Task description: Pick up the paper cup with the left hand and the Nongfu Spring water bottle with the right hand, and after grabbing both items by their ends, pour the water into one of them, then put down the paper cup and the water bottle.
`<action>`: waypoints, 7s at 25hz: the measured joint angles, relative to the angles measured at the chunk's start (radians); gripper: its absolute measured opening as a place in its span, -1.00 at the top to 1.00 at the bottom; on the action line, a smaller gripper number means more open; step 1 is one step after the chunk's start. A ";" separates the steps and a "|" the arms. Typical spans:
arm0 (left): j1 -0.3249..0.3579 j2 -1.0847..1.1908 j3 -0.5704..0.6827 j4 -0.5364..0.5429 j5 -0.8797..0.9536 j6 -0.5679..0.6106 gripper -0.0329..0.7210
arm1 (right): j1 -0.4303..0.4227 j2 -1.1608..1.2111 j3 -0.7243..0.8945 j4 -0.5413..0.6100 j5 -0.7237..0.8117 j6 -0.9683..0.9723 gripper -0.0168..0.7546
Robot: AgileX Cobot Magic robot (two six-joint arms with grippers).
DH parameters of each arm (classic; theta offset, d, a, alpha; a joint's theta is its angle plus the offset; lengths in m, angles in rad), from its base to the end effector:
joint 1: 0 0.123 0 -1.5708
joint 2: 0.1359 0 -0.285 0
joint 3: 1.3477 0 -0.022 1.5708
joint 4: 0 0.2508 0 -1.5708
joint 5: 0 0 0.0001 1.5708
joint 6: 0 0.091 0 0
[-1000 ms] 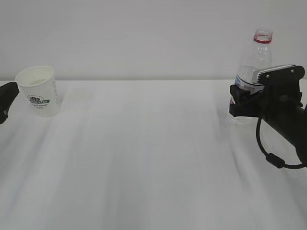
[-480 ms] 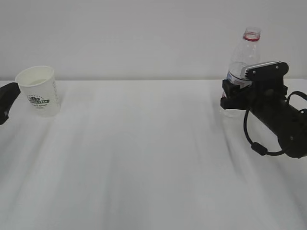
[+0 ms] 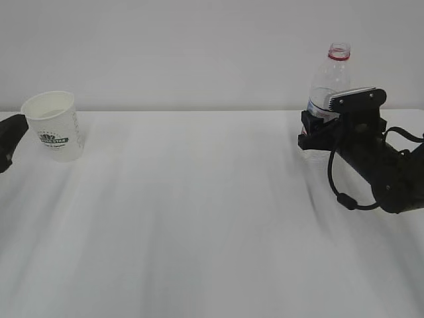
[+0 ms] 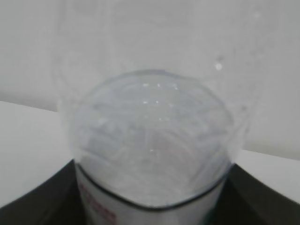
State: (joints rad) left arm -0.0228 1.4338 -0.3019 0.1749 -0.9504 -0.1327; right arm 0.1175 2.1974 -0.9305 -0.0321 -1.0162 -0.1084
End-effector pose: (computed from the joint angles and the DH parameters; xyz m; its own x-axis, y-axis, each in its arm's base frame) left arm 0.2339 -0.0182 0.1929 -0.1063 -0.0276 -0.9940 0.1602 0.9861 -0.0445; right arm 0.3995 0.0497 0.0907 -0.1426 -0.1426 -0.9794 -0.1630 0.9794 -0.1189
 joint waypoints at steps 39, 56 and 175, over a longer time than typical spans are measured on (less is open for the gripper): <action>0.000 0.000 0.000 0.000 0.000 0.000 -0.64 | 0.000 -0.199 0.206 0.016 -0.048 0.022 -0.76; 0.000 -0.102 0.000 -0.010 0.042 0.000 -0.64 | 0.000 -0.392 0.355 0.016 -0.041 0.024 -0.68; 0.000 -0.967 -0.457 -0.145 1.819 0.050 -0.57 | 0.000 -1.716 0.340 0.021 1.693 0.026 -0.58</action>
State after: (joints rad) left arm -0.0228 0.4666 -0.7587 0.0300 0.8683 -0.0825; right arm 0.1175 0.4809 -0.5903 -0.0115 0.6771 -0.0829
